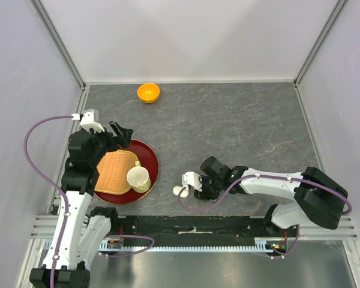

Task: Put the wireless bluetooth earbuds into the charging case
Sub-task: Pick up the charging case at the center of the board.

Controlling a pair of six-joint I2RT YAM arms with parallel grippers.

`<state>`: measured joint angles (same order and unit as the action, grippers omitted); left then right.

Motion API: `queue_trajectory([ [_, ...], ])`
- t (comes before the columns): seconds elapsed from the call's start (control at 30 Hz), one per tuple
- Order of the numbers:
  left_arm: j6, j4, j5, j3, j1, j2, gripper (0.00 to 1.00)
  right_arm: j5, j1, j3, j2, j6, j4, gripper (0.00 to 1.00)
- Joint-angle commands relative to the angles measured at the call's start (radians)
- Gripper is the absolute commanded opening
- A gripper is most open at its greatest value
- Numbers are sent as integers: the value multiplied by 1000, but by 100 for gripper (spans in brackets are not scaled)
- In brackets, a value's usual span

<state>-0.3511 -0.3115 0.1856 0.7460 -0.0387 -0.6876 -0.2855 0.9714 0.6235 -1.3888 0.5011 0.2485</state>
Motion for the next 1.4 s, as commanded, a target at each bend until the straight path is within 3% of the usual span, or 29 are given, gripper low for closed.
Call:
queue_trajectory([
  [0.0, -29, 11, -14, 9, 8, 3, 100, 23, 3, 15, 17, 4, -11, 40],
  [0.27, -52, 9, -21, 21, 8, 5, 100, 8, 3, 19, 118, 2, 31, 31],
  [0.57, -60, 43, 66, 32, 8, 19, 100, 80, 3, 51, 293, 4, 55, 24],
  [0.77, -2, 132, 271, 9, 8, 33, 100, 206, 3, 39, 329, -3, -49, 23],
  [0.97, -61, 155, 477, 42, 7, -45, 100, 279, 3, 4, 367, -21, -189, 21],
  [1.1, -120, 225, 540, 15, -6, -99, 100, 318, 6, -25, 405, -29, -297, 21],
  [1.2, -134, 255, 555, 18, -45, -145, 100, 293, 7, -28, 421, -27, -342, 21],
  [1.37, -98, 270, 444, 41, -233, -197, 100, 255, 9, -27, 422, -29, -379, 19],
])
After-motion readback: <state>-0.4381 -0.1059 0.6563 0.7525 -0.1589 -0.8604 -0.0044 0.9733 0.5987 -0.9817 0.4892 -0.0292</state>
